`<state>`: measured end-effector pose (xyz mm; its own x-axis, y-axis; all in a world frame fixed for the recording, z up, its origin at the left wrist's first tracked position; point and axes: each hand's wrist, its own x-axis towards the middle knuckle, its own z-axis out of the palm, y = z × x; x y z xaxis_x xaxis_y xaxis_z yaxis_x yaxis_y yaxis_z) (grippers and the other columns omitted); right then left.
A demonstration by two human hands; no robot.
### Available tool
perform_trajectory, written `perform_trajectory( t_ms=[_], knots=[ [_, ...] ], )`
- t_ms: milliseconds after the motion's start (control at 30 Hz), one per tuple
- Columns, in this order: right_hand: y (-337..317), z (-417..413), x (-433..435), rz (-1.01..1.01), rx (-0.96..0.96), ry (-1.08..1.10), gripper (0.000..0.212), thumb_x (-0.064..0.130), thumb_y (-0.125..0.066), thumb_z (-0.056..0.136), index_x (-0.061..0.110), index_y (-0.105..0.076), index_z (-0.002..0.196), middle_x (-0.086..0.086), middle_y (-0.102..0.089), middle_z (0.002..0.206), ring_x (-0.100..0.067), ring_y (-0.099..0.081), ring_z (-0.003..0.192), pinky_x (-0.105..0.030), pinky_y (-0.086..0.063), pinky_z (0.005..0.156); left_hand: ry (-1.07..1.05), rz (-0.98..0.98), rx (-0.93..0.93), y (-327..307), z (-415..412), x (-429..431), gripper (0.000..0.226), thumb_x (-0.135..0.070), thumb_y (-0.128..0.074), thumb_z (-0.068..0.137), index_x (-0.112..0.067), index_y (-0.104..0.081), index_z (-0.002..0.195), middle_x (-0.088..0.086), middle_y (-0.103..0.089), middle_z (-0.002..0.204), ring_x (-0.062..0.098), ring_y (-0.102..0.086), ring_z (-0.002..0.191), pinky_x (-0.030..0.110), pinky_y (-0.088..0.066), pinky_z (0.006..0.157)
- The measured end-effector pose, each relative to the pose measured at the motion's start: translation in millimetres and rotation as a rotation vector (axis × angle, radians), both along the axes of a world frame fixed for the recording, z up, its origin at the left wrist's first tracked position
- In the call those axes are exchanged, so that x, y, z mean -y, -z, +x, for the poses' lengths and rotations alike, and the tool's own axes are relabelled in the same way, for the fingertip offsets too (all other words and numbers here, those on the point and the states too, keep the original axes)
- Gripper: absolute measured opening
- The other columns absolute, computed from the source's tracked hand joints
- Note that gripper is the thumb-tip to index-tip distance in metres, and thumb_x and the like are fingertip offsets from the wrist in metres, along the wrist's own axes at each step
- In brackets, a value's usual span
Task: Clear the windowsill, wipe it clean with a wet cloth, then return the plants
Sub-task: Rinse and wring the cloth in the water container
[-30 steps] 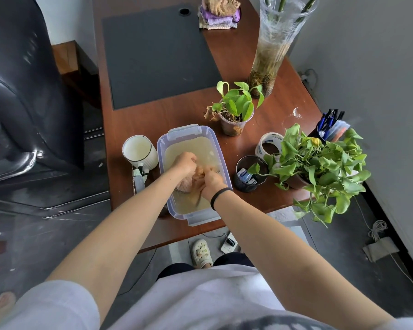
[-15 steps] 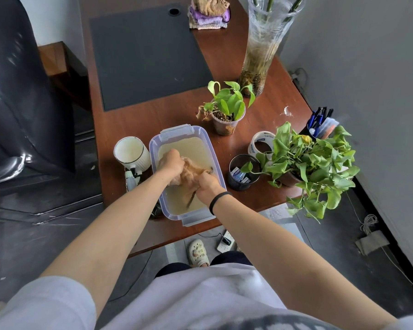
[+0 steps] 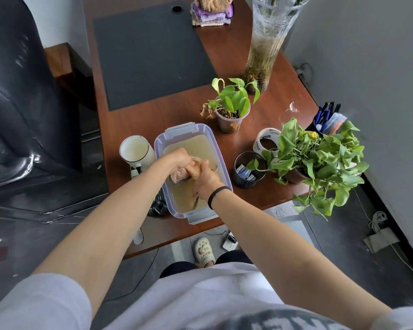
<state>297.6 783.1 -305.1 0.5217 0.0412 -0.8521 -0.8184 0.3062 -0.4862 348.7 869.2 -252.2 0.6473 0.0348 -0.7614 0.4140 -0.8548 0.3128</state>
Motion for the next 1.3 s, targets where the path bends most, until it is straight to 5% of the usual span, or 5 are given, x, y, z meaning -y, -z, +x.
perform_trajectory(
  t_ms=[133, 800, 1000, 1100, 1300],
  knots=[
    [-12, 2, 4, 0.183, 0.014, 0.056, 0.041, 0.044, -0.049, 0.095, 0.008, -0.061, 0.11, -0.008, -0.067, 0.106, -0.025, -0.053, 0.123, -0.043, -0.035, 0.11, -0.022, 0.025, 0.02, 2, -2, 2, 0.049, -0.037, -0.042, 0.099, 0.007, -0.055, 0.113, 0.025, -0.061, 0.104, 0.04, -0.061, 0.097, 0.045, -0.051, 0.08],
    [-14, 1, -3, 0.119, -0.027, 0.251, 0.027, 0.023, -0.041, 0.1, 0.007, -0.06, 0.111, -0.008, -0.067, 0.107, -0.024, -0.057, 0.111, -0.044, -0.038, 0.105, -0.193, -0.042, 0.214, 4, -6, 4, 0.043, -0.032, -0.037, 0.101, 0.001, -0.054, 0.123, 0.022, -0.061, 0.115, 0.037, -0.06, 0.101, 0.038, -0.049, 0.072],
    [-15, -11, 1, 0.094, -0.092, 0.25, 0.056, 0.059, -0.028, 0.096, 0.013, -0.059, 0.099, -0.009, -0.064, 0.104, -0.026, -0.057, 0.103, -0.045, -0.042, 0.103, -0.282, -0.089, 0.294, 3, 1, 2, 0.029, -0.005, -0.036, 0.099, 0.008, -0.061, 0.108, 0.023, -0.065, 0.097, 0.019, -0.048, 0.058, 0.025, -0.048, 0.051],
    [-9, -16, 3, 0.095, -0.054, 0.214, 0.027, 0.033, -0.043, 0.1, 0.01, -0.055, 0.09, -0.008, -0.062, 0.09, -0.022, -0.061, 0.086, -0.034, -0.046, 0.084, -0.168, 0.028, 0.426, -2, 9, -1, 0.026, -0.009, -0.04, 0.099, -0.003, -0.059, 0.082, 0.015, -0.065, 0.094, 0.021, -0.051, 0.071, 0.028, -0.04, 0.06],
    [-13, -18, -2, -0.046, -0.01, 0.141, 0.008, 0.012, -0.055, 0.093, 0.004, -0.058, 0.096, -0.005, -0.054, 0.069, -0.017, -0.052, 0.058, -0.024, -0.047, 0.053, 0.117, -0.094, 0.249, 8, 10, -13, 0.019, -0.02, -0.057, 0.091, -0.009, -0.061, 0.106, 0.007, -0.064, 0.101, 0.025, -0.059, 0.093, 0.036, -0.048, 0.08]
  ],
)
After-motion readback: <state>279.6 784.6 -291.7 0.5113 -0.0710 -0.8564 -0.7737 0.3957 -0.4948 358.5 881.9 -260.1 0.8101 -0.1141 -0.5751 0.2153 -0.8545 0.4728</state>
